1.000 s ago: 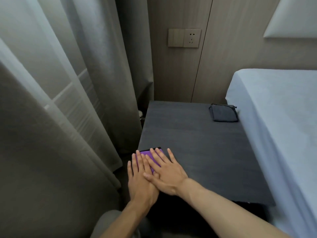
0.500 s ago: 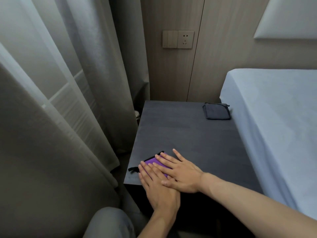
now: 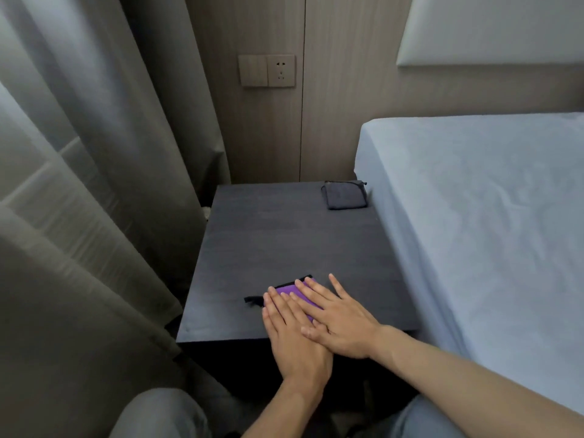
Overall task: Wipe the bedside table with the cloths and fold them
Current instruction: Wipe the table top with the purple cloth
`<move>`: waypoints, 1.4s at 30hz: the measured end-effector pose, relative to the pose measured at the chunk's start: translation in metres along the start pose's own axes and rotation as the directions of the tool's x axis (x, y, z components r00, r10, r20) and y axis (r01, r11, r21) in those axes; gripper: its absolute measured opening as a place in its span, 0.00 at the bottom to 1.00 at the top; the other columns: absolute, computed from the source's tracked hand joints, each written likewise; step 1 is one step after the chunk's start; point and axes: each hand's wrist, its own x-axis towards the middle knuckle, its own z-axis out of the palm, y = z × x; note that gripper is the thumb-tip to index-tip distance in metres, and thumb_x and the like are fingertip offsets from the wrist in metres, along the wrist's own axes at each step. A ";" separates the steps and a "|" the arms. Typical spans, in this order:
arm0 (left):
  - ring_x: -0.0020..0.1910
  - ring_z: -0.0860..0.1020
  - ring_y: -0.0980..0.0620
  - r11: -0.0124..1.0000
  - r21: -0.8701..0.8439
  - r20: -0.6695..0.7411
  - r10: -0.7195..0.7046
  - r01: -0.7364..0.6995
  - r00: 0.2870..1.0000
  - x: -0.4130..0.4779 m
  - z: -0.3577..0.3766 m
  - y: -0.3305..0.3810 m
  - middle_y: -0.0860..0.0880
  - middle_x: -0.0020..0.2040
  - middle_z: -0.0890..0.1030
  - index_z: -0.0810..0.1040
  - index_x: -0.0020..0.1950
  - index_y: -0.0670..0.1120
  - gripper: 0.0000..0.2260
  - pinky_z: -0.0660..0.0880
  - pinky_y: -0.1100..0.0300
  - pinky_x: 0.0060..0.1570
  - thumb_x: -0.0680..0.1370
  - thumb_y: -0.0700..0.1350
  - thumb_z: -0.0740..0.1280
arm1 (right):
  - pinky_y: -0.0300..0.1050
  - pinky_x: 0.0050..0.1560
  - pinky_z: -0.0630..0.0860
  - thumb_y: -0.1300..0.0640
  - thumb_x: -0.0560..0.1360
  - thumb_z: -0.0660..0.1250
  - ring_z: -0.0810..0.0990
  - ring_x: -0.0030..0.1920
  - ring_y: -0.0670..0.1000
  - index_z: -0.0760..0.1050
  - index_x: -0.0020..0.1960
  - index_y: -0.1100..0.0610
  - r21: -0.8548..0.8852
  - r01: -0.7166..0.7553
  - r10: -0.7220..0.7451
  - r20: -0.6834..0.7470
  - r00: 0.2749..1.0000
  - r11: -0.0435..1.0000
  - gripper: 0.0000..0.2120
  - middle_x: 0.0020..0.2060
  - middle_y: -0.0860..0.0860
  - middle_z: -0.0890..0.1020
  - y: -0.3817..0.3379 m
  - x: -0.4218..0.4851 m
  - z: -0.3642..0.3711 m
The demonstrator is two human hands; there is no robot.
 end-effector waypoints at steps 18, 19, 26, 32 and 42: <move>0.78 0.55 0.36 0.866 0.043 0.166 0.485 -0.498 0.859 0.014 0.018 0.056 0.34 0.78 0.56 0.60 0.77 0.36 0.33 0.50 0.45 0.74 0.77 0.55 0.53 | 0.57 0.77 0.34 0.30 0.71 0.21 0.33 0.78 0.42 0.38 0.81 0.44 0.167 -0.453 0.476 -0.136 0.869 0.875 0.41 0.79 0.41 0.38 0.025 -0.072 0.017; 0.79 0.47 0.37 0.828 0.075 0.192 0.535 -0.555 0.823 0.017 0.017 0.059 0.35 0.79 0.49 0.54 0.79 0.37 0.34 0.45 0.46 0.76 0.79 0.56 0.51 | 0.56 0.77 0.34 0.31 0.70 0.19 0.33 0.78 0.41 0.37 0.80 0.43 0.186 -0.490 0.518 -0.159 0.840 0.852 0.41 0.78 0.40 0.38 0.025 -0.075 0.020; 0.78 0.33 0.42 0.692 0.032 0.264 0.691 -0.722 0.673 0.029 0.016 0.088 0.42 0.80 0.37 0.40 0.80 0.42 0.32 0.30 0.51 0.72 0.80 0.55 0.40 | 0.39 0.77 0.44 0.31 0.76 0.30 0.49 0.78 0.37 0.53 0.80 0.41 0.536 -0.562 0.746 -0.217 0.629 0.630 0.37 0.79 0.36 0.51 0.046 -0.095 0.040; 0.78 0.35 0.43 0.615 -0.010 0.299 0.754 -0.788 0.585 0.037 0.017 0.104 0.41 0.80 0.39 0.41 0.80 0.40 0.38 0.32 0.52 0.74 0.73 0.55 0.43 | 0.28 0.65 0.64 0.65 0.80 0.63 0.76 0.64 0.48 0.72 0.72 0.52 0.788 -0.494 0.897 -0.161 0.411 0.367 0.22 0.64 0.49 0.76 0.075 -0.100 0.035; 0.79 0.35 0.46 0.697 0.053 0.336 0.662 -0.715 0.670 0.054 0.016 0.104 0.42 0.80 0.37 0.40 0.80 0.40 0.34 0.35 0.50 0.76 0.81 0.57 0.47 | 0.47 0.63 0.74 0.52 0.81 0.62 0.79 0.63 0.57 0.75 0.70 0.52 0.723 -0.638 0.933 -0.026 0.359 0.265 0.18 0.64 0.53 0.81 0.099 -0.054 0.018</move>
